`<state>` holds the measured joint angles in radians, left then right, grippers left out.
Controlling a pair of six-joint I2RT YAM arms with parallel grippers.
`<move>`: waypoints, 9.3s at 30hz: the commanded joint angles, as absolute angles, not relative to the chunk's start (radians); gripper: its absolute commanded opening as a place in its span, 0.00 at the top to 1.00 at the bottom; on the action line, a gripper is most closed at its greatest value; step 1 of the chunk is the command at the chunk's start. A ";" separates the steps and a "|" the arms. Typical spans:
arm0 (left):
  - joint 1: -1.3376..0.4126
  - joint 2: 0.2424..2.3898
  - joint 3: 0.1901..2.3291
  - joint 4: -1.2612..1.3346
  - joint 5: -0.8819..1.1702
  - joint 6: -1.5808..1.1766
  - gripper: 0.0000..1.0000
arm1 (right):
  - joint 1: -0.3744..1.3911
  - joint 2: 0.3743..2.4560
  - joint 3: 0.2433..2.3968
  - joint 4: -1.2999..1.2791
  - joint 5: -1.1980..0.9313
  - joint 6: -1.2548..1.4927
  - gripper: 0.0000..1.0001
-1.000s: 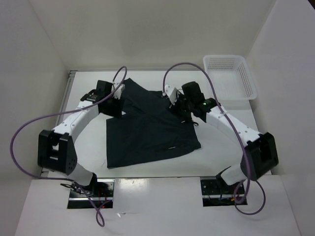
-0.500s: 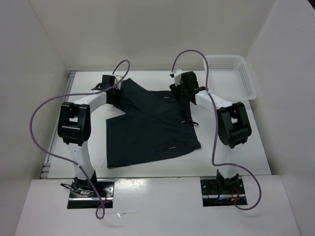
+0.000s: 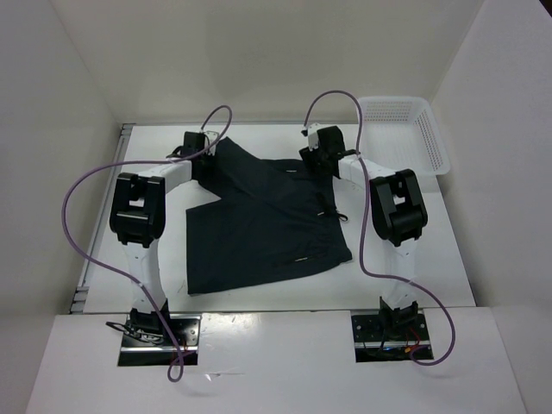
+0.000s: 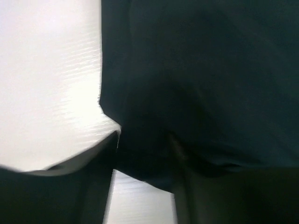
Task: Fold and stack the shorts
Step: Flatten the shorts out, then fold the shorts
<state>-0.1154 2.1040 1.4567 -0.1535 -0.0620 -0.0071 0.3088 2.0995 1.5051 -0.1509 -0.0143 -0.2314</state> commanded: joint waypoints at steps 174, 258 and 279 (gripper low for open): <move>-0.502 1.307 0.960 -0.940 0.167 0.000 0.98 | 0.477 1.341 0.890 -0.431 -0.123 -1.094 0.98; -0.046 1.855 1.649 -0.570 0.072 0.000 0.32 | 0.605 1.618 1.327 -0.431 -0.164 -0.293 0.44; -0.006 1.617 1.155 -0.931 0.264 0.000 0.47 | 0.203 1.545 1.014 -0.494 -0.388 0.067 0.42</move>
<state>-0.0162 1.6321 1.1553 -0.9051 0.2138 -0.0036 0.2413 1.5478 1.0359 -0.5190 -0.3428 0.0280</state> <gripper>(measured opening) 0.528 0.580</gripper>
